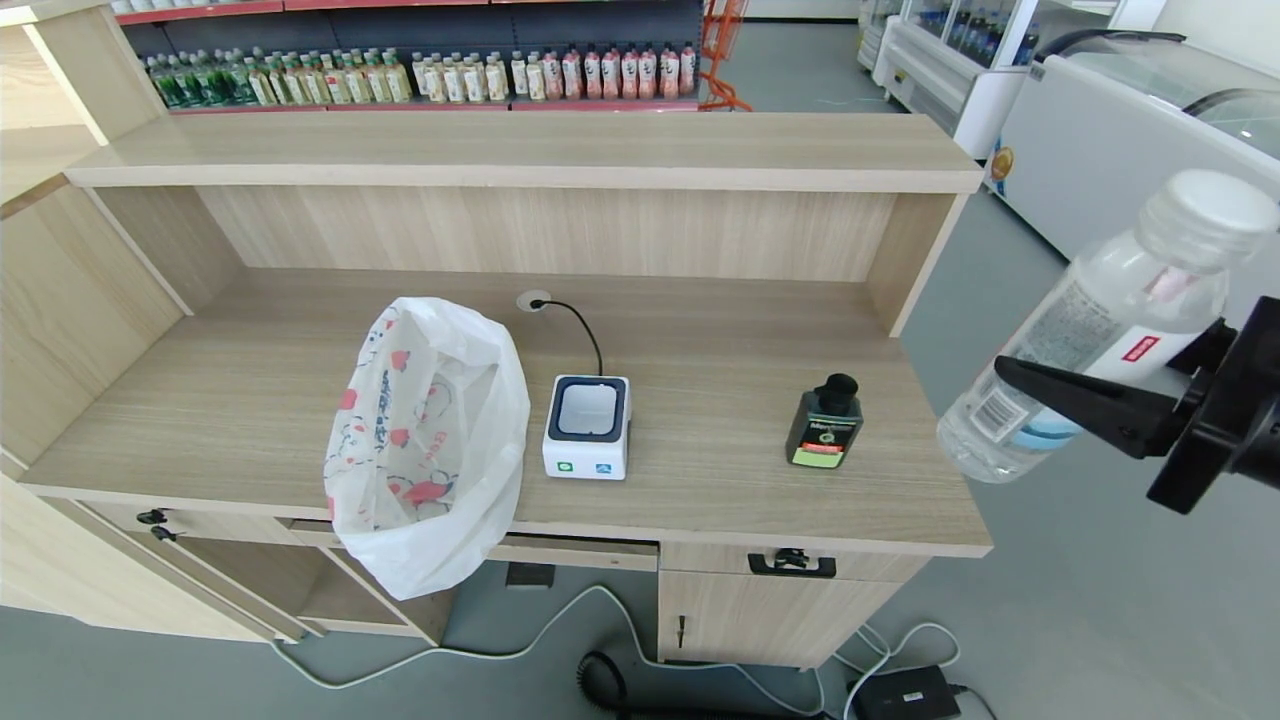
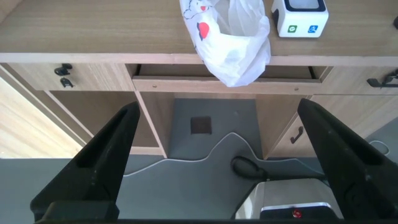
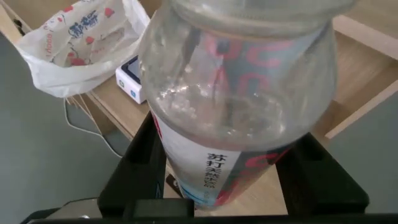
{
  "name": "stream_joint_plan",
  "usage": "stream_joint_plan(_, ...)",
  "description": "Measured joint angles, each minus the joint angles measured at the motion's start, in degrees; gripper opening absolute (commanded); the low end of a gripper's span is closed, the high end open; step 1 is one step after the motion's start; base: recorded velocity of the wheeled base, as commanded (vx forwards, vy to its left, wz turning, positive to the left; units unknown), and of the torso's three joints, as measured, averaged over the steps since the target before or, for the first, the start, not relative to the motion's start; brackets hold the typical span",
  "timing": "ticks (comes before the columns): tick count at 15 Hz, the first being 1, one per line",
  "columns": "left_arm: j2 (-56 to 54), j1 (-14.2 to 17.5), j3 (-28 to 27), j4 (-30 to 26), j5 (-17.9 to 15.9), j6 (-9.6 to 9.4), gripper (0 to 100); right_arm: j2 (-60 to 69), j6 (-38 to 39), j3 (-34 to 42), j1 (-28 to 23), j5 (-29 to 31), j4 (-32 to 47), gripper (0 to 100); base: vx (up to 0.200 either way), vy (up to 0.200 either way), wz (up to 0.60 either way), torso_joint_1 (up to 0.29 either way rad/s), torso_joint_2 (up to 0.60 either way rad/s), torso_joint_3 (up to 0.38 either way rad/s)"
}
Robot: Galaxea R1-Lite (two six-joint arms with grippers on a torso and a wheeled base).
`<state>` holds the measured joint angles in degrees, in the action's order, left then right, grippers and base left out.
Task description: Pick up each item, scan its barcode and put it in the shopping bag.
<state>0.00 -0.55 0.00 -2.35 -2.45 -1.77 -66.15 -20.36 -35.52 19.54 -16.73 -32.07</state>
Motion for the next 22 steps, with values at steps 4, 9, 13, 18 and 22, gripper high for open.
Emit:
stream_joint_plan(4, 0.0, 0.0, 0.0, 0.0, 0.0, 0.02, 100, -1.3, -10.8, 2.5, -1.0, -0.1, -3.4, 0, 0.0, 0.0, 0.0, 0.0, 0.0, 0.0)
stream_joint_plan(9, 0.0, 0.0, 0.0, 0.0, 0.0, -0.12, 100, -1.6, -20.0, 2.8, -3.6, 0.4, -3.6, 0, 0.0, 0.0, 0.0, 0.0, 0.0, 0.0)
stream_joint_plan(13, 0.0, 0.0, 0.0, 0.0, 0.0, 0.05, 100, -1.4, -22.2, 2.5, -3.8, -0.1, -3.7, 0, 0.0, 0.05, 0.0, 0.001, 0.0, 0.001)
stream_joint_plan(18, 0.0, 0.0, 0.0, 0.0, 0.0, 0.1, 100, -1.2, -22.8, 2.4, -3.0, 0.3, -3.4, 0, 0.0, 0.2, 0.0, 0.001, 0.0, 0.001)
stream_joint_plan(22, 0.0, 0.0, 0.0, 0.0, 0.0, 0.13, 100, -2.5, -23.3, 1.0, -3.0, 0.3, -4.1, 0, 0.0, 0.2, 0.0, -0.002, 0.0, 0.004)
